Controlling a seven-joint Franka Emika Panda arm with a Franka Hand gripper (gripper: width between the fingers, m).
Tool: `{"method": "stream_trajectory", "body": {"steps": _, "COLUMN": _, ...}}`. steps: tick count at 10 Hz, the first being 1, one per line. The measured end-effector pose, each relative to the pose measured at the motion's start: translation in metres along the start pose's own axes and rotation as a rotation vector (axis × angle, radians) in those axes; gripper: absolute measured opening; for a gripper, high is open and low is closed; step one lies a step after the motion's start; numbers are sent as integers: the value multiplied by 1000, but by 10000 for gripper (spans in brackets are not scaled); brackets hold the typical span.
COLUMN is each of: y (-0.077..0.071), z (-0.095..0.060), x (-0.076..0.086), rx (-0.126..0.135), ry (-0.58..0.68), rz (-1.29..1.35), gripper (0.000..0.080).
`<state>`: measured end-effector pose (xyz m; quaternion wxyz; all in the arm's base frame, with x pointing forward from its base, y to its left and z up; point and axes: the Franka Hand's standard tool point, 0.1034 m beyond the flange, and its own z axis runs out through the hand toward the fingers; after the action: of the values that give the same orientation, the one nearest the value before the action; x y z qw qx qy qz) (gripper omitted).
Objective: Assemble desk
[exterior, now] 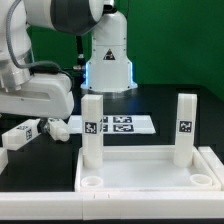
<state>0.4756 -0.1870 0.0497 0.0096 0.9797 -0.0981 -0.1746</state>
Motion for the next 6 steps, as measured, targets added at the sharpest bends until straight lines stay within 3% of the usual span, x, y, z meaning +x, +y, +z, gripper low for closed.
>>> {"method": "stream_trajectory", "body": {"steps": 1, "y": 2, "z": 0, "x": -4, "rx": 22, "ry": -63, "rz": 13, "gripper": 649}}
{"method": "stream_trajectory", "body": {"steps": 2, "y": 6, "z": 0, "x": -7, "rx": 42, "ry": -205, "rz": 24, "gripper": 649}}
{"method": "stream_trajectory", "body": {"steps": 4, "y": 18, "z": 2, "x": 1, "rx": 55, "ry": -378, "rz": 40, "gripper": 649}}
{"method": "stream_trajectory", "body": {"steps": 6, "y": 17, "z": 9, "x": -7, "rx": 64, "ry": -518, "rz": 41, "gripper": 649}}
